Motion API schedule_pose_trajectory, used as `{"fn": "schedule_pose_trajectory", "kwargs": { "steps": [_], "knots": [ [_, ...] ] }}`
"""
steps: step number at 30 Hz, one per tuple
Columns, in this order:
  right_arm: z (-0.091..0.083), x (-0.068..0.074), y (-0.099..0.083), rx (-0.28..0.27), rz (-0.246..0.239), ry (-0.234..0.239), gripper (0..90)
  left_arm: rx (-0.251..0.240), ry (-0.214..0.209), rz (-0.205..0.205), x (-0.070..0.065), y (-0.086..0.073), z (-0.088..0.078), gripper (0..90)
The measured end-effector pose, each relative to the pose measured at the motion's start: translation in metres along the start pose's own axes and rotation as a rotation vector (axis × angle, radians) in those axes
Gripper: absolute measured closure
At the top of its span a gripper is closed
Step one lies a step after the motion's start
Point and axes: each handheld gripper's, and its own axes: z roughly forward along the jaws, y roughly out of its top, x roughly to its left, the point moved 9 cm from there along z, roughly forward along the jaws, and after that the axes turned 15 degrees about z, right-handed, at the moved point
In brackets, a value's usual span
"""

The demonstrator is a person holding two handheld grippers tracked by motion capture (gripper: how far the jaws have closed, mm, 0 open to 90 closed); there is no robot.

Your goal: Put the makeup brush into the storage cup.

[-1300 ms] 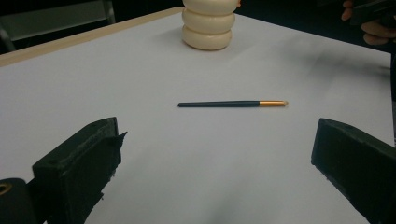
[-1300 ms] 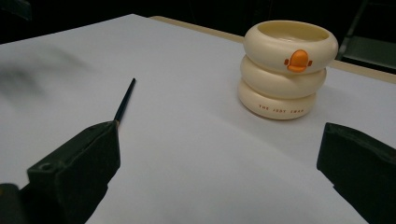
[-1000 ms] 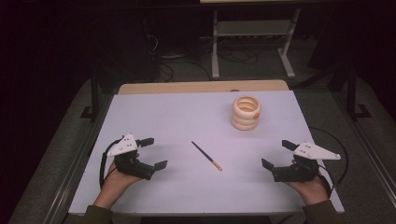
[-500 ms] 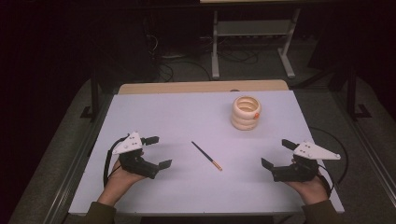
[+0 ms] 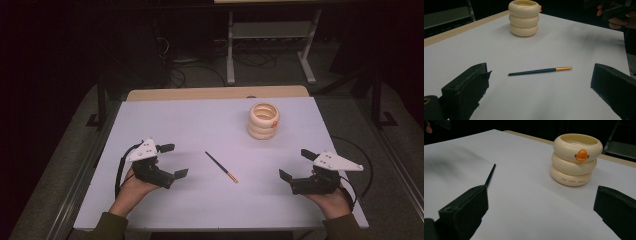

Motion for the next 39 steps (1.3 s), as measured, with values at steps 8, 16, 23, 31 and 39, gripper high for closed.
{"fn": "schedule_pose_trajectory", "kwargs": {
  "steps": [8,16,23,31,39],
  "knots": [
    [0.002,0.0,0.0,0.003,-0.013,0.002,0.0,-0.002,-0.005,-0.005,0.002,0.0,0.004,1.2],
    [0.002,0.001,0.0,0.002,-0.005,0.006,0.0,-0.003,-0.013,0.009,0.003,0.004,0.007,1.2],
    [0.002,0.001,0.001,0.001,-0.008,0.002,0.0,-0.004,-0.018,0.01,0.004,0.007,0.012,1.2],
    [0.002,0.001,0.001,0.003,-0.008,0.004,0.0,-0.009,-0.031,0.016,0.004,0.011,0.019,1.2],
    [0.002,0.001,0.001,0.002,-0.008,0.004,0.0,-0.007,-0.038,0.021,0.004,0.014,0.025,1.2]
  ]
}}
